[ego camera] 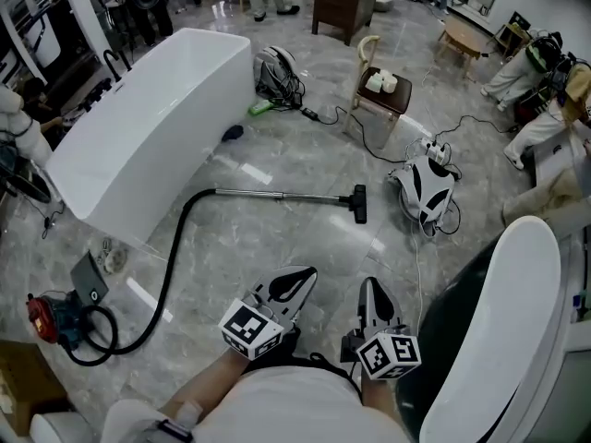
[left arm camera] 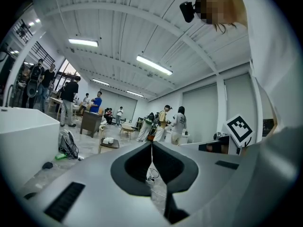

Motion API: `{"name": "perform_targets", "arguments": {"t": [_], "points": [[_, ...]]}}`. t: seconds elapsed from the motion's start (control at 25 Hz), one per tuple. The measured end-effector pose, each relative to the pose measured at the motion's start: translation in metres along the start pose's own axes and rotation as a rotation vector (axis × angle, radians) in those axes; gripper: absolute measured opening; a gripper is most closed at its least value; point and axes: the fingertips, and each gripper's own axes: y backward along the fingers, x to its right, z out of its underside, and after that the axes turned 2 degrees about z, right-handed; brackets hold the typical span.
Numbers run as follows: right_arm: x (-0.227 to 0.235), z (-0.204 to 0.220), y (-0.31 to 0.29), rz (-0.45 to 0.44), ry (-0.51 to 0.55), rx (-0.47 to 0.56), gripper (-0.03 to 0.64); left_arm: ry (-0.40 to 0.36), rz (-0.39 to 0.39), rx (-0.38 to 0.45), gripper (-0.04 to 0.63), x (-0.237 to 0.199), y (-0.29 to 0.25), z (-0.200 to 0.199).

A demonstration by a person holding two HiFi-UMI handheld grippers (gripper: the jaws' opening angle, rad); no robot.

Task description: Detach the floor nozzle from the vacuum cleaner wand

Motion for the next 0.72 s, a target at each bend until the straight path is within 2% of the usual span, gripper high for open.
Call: {"name": "perform_targets", "arguments": {"t": [0.32, 0.52, 0.72], "points": [[0.007, -0.003, -0.047, 0.058, -0.009, 0.041, 0.021, 0.014, 0.032, -0.017, 0.012, -0.049, -0.018, 0.006], [0.007, 0.002, -0.069, 0.056, -0.016, 0.023, 0.021, 0.021, 0.065, -0.038, 0.014, -0.058, -0.028, 0.011], [0.005, -0.002, -0.088, 0.048, -0.027, 0.006, 0.021, 0.035, 0.058, -0.044, 0.014, -0.074, -0.032, 0.009]]}}
